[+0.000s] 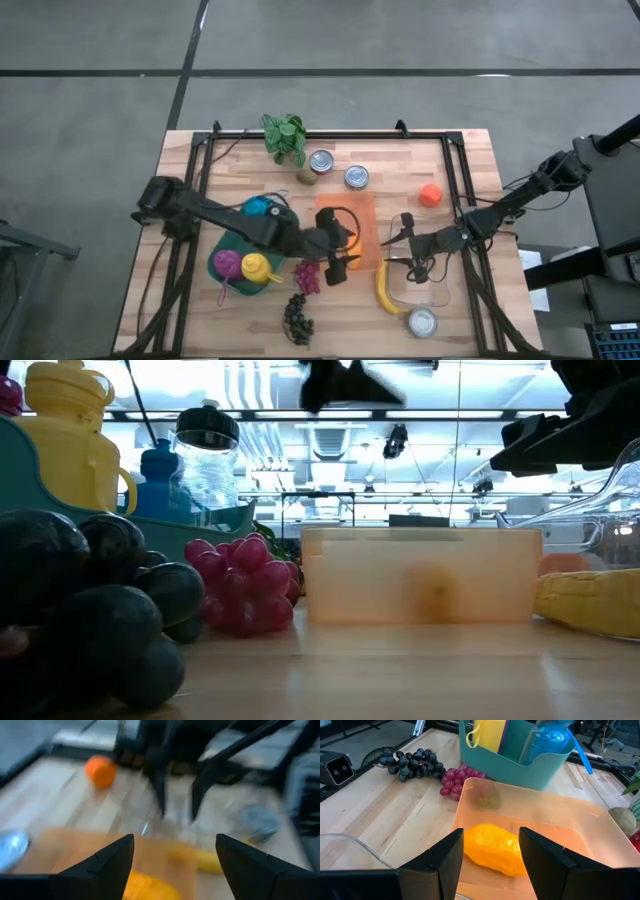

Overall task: Pick & Place Food Item
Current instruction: Put the purple grapes into the orange bin

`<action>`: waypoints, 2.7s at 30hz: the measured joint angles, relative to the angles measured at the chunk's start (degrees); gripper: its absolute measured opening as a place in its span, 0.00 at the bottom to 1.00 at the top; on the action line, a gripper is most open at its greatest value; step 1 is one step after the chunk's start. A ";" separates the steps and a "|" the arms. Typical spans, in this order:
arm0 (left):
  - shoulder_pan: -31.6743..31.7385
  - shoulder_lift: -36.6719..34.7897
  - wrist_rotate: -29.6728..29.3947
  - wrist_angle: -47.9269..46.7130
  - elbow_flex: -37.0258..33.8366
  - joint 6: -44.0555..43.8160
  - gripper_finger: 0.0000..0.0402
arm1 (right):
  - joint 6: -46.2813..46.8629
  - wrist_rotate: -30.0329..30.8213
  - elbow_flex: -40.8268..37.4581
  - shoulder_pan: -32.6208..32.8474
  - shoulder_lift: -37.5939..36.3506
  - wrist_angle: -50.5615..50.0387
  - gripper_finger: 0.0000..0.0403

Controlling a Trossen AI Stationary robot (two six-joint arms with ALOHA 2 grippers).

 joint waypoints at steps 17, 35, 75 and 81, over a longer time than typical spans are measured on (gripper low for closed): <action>-0.15 -32.77 7.72 -1.05 -11.61 13.47 0.59 | 0.00 -0.02 0.00 -0.02 0.00 -0.01 0.47; -0.15 -71.29 13.26 4.11 -43.21 10.26 0.26 | 0.00 -0.02 0.02 -0.01 0.00 0.00 0.47; -0.13 -103.63 13.52 19.06 -78.78 11.00 0.05 | 0.00 -0.02 0.02 -0.01 0.00 0.02 0.47; -0.13 -103.63 13.52 18.65 -78.82 5.47 0.05 | 0.00 -0.02 0.02 -0.01 0.00 0.02 0.47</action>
